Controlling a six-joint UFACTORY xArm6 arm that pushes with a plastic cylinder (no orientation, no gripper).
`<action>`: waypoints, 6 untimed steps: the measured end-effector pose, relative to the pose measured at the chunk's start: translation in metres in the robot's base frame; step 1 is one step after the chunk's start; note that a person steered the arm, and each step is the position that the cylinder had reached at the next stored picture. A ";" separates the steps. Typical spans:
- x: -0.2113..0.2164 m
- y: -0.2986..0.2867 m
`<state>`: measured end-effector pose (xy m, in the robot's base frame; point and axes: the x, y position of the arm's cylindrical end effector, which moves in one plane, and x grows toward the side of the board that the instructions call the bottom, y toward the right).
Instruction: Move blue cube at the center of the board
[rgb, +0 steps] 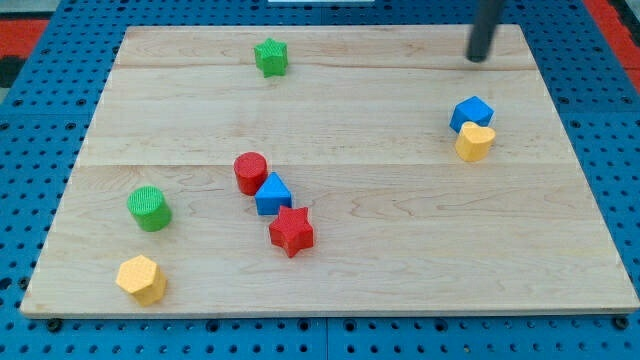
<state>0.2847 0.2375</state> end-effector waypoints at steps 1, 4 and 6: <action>0.077 -0.004; 0.103 -0.093; 0.111 -0.218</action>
